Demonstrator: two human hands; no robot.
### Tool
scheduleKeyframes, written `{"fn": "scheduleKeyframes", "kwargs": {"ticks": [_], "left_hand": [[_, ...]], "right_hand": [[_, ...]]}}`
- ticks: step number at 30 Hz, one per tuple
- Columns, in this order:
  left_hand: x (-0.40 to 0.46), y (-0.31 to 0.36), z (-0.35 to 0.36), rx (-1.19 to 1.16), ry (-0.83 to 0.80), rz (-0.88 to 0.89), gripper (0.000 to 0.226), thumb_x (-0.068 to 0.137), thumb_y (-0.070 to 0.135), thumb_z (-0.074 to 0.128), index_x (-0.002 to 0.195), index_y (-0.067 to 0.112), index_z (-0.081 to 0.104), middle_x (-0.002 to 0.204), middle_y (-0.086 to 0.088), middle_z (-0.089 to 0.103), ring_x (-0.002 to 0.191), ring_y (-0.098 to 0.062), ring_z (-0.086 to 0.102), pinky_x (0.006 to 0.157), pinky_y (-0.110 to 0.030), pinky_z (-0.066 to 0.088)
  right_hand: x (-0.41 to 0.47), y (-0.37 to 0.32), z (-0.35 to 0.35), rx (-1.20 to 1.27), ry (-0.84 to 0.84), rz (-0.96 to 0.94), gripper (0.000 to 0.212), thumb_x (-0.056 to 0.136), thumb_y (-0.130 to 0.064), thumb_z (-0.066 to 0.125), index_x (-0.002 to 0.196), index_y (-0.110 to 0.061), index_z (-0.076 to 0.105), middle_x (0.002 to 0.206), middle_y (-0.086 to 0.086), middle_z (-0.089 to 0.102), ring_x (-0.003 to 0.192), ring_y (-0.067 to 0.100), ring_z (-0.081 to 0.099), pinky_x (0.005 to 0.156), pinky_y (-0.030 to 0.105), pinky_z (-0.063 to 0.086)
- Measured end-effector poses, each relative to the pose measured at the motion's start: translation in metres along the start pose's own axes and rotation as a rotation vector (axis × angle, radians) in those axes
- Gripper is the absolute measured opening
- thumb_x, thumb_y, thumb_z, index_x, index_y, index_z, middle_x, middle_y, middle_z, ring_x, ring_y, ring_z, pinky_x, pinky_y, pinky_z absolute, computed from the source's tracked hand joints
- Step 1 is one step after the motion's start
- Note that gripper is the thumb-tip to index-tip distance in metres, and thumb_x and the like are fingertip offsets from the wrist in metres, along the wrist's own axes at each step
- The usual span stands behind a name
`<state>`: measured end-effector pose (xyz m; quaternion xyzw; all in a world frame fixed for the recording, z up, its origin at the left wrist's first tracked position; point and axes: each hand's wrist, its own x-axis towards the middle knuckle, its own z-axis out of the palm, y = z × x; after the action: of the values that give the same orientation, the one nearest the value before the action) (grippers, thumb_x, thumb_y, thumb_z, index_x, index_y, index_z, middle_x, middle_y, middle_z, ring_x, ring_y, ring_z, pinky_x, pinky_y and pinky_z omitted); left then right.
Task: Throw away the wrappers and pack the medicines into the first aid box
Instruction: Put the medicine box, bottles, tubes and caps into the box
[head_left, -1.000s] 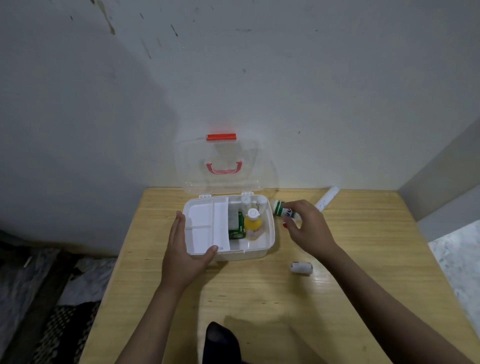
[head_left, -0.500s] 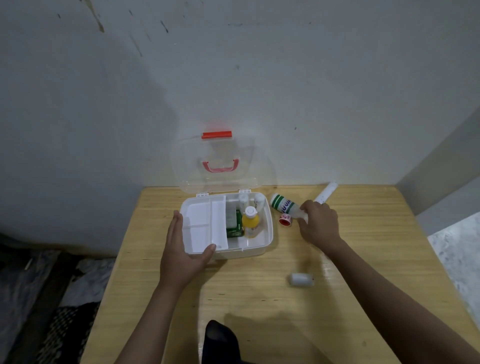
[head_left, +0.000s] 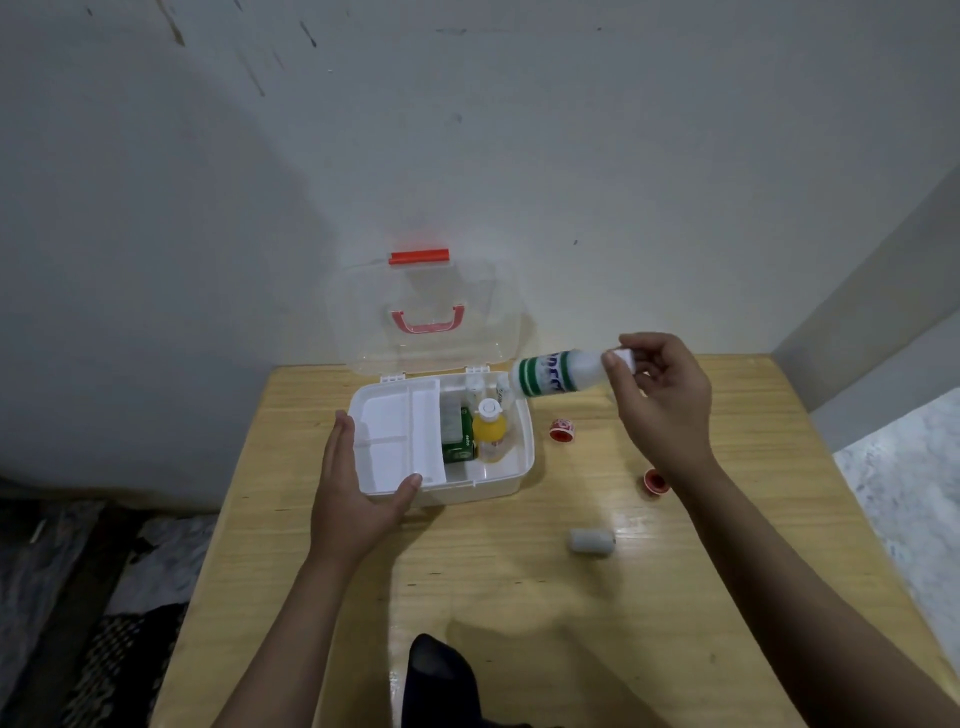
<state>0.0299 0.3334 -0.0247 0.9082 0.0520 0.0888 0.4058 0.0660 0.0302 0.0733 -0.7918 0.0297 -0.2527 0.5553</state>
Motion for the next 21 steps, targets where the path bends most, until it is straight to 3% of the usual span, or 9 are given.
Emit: {"fn": "scheduleKeyframes", "kwargs": {"ticks": [5, 9, 13, 17, 21], "left_hand": [[-0.001, 0.004, -0.002, -0.017, -0.01, -0.01, 0.108, 0.064, 0.054, 0.069, 0.151, 0.02, 0.014, 0.159, 0.006, 0.014, 0.138, 0.0, 0.013, 0.105, -0.026, 0.024], [-0.001, 0.005, -0.003, -0.029, -0.023, -0.015, 0.109, 0.065, 0.053, 0.072, 0.151, 0.021, 0.013, 0.16, 0.007, 0.013, 0.137, 0.001, 0.013, 0.105, -0.026, 0.025], [-0.001, 0.004, -0.004, -0.029, -0.024, -0.018, 0.107, 0.07, 0.042, 0.078, 0.152, 0.02, 0.012, 0.16, 0.007, 0.012, 0.137, 0.003, 0.011, 0.106, -0.024, 0.023], [-0.001, 0.005, -0.005, 0.003, -0.028, -0.015, 0.107, 0.071, 0.045, 0.076, 0.152, 0.02, 0.011, 0.16, 0.006, 0.01, 0.142, -0.004, 0.012, 0.105, -0.025, 0.022], [-0.002, 0.006, -0.005, 0.002, -0.039, -0.006, 0.107, 0.072, 0.046, 0.075, 0.152, 0.018, 0.009, 0.161, 0.005, 0.009, 0.145, -0.009, 0.011, 0.105, -0.023, 0.022]], "right_hand": [[-0.014, -0.019, 0.014, -0.088, -0.247, -0.161, 0.02, 0.081, -0.016, 0.071, 0.099, -0.01, 0.065, 0.09, 0.003, 0.068, 0.08, 0.011, 0.065, 0.065, 0.019, 0.056], [-0.03, -0.016, 0.029, -0.157, -0.343, -0.302, 0.018, 0.08, -0.015, 0.073, 0.096, -0.009, 0.066, 0.09, 0.0, 0.068, 0.078, 0.013, 0.064, 0.067, 0.026, 0.055], [-0.043, -0.015, 0.049, -0.183, -0.427, -0.277, 0.023, 0.08, -0.018, 0.074, 0.098, -0.008, 0.065, 0.092, 0.002, 0.068, 0.078, 0.013, 0.062, 0.071, 0.025, 0.053], [-0.057, -0.009, 0.075, -0.278, -0.529, -0.228, 0.023, 0.078, -0.021, 0.075, 0.092, -0.007, 0.063, 0.088, 0.006, 0.068, 0.076, 0.017, 0.06, 0.068, 0.031, 0.05], [-0.069, 0.001, 0.09, -0.337, -0.567, -0.225, 0.02, 0.08, -0.022, 0.072, 0.092, -0.008, 0.063, 0.09, 0.006, 0.066, 0.077, 0.01, 0.051, 0.066, 0.028, 0.042]]}}
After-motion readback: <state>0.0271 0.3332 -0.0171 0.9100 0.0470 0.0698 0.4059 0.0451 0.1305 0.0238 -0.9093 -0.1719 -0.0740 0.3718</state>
